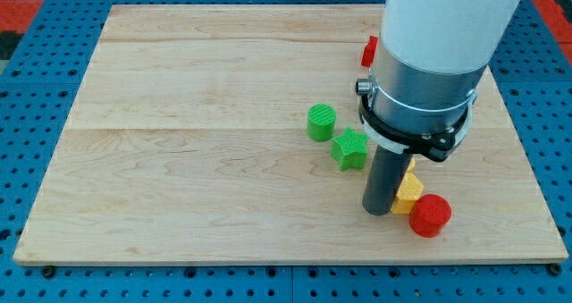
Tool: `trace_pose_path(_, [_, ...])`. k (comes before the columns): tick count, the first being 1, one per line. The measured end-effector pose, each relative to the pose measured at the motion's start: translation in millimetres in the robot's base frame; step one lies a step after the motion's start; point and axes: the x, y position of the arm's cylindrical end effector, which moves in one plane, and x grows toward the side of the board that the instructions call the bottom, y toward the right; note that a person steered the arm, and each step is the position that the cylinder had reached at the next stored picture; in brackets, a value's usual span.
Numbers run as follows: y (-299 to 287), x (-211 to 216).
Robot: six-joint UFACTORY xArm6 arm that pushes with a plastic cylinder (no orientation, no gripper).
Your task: Move green star slightly right
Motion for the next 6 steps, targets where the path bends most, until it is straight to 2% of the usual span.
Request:
trace_pose_path(1, [0, 0])
trace_pose_path(2, [-24, 3])
trace_pose_path(3, [-80, 0])
trace_pose_path(5, [-77, -60])
trace_pose_path(6, [-47, -60])
